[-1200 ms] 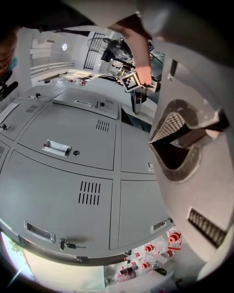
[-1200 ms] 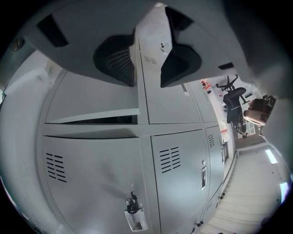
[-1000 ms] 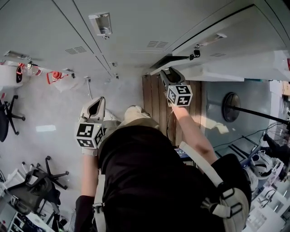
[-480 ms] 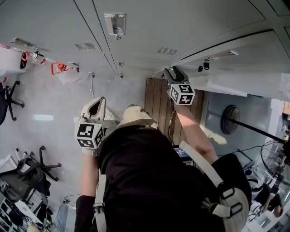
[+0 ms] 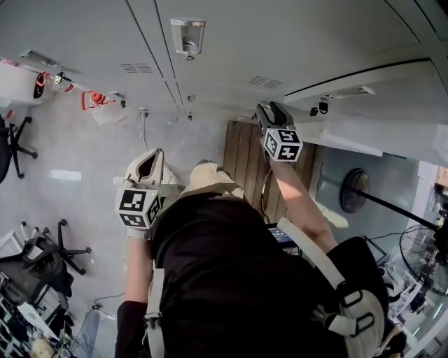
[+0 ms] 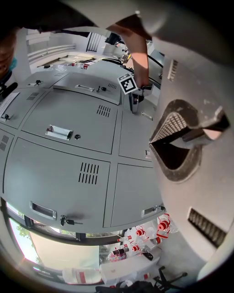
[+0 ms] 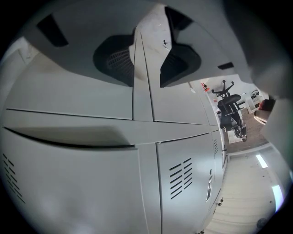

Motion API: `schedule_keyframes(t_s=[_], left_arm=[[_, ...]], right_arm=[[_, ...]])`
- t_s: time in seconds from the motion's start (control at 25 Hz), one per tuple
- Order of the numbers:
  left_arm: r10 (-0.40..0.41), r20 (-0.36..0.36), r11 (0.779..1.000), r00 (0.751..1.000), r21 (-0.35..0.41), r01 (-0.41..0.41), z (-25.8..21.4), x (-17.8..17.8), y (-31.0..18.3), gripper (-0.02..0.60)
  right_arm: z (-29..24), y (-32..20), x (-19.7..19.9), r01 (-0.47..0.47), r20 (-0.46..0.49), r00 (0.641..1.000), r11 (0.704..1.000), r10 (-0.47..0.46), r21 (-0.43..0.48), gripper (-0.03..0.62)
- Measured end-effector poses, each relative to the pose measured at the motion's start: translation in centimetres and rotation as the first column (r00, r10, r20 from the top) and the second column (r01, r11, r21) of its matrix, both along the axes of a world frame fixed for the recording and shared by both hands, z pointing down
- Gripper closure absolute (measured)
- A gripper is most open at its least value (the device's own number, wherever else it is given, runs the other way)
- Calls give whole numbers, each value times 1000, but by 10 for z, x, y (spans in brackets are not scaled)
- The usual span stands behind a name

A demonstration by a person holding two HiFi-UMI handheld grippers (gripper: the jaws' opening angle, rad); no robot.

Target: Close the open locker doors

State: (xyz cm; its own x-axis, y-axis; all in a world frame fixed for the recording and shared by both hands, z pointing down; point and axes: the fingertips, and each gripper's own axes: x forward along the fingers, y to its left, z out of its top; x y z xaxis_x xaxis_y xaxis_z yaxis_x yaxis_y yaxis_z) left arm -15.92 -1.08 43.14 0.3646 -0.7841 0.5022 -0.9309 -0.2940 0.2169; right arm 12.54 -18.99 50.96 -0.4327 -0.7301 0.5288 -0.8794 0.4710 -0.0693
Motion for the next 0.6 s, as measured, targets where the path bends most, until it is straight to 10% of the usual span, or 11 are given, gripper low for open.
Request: schedule_keyframes(t_s=[0.6], left_arm=[[79,-13,996,997,33,-78,-12,5,-11,574]], right_arm=[[-40,35,-21,4,71,997,999,-7,36,413]])
